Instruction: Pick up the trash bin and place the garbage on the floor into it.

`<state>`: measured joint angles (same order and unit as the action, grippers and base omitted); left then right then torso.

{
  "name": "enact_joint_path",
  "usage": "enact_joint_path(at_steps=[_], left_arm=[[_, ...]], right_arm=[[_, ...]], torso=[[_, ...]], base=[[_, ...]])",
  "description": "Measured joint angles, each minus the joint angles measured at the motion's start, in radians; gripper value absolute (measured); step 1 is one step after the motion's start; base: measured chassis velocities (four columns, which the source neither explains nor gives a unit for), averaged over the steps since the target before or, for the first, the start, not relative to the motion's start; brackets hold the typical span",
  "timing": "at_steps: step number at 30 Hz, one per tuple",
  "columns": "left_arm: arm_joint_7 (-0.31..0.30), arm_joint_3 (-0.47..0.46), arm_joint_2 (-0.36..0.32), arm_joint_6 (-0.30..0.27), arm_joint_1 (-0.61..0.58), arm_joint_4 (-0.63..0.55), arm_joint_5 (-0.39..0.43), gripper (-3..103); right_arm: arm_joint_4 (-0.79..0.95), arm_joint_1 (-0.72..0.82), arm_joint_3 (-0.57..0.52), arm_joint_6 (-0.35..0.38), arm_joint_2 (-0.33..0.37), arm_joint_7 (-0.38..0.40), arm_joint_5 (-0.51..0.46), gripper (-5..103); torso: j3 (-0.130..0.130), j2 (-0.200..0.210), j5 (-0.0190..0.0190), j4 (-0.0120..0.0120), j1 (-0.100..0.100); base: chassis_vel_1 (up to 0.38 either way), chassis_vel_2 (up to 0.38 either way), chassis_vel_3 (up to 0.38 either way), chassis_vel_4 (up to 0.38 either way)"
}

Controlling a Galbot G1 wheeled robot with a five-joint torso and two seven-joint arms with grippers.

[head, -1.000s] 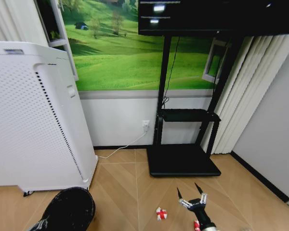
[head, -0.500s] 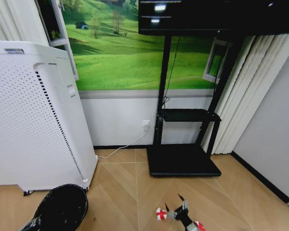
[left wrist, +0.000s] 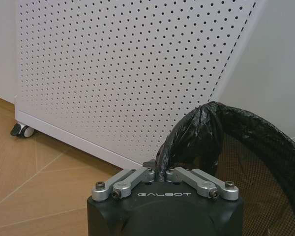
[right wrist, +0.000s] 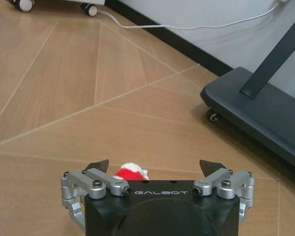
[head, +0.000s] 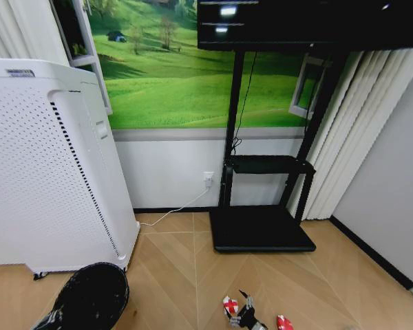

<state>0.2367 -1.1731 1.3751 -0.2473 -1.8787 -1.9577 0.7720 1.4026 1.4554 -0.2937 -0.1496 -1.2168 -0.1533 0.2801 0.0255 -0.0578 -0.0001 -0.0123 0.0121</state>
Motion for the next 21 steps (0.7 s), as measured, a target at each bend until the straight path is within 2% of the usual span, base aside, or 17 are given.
enact_joint_path(at_steps=[12, 19, 21], left_arm=[[0.003, 0.006, 0.012, 0.0, 0.004, -0.008, -0.004, 4], [0.005, 0.013, 0.012, -0.001, 0.005, -0.009, -0.003, 4], [0.005, 0.014, 0.011, -0.001, 0.005, -0.009, -0.003, 4]], right_arm=[[-0.092, -0.086, 0.085, 0.034, 0.05, -0.024, -0.01, 100], [-0.159, -0.115, 0.112, 0.021, 0.037, -0.033, -0.007, 101], [-0.165, -0.118, 0.116, 0.021, 0.033, -0.033, -0.006, 99]], torso=[[0.0, 0.0, 0.0001, 0.0, 0.0], [0.0, 0.0, 0.0002, 0.0, 0.0], [0.0, 0.0, 0.0002, 0.0, 0.0]], base=[[0.0, 0.0, 0.0, 0.0], [0.0, 0.0, 0.0, 0.0], [0.0, 0.0, 0.0, 0.0]])
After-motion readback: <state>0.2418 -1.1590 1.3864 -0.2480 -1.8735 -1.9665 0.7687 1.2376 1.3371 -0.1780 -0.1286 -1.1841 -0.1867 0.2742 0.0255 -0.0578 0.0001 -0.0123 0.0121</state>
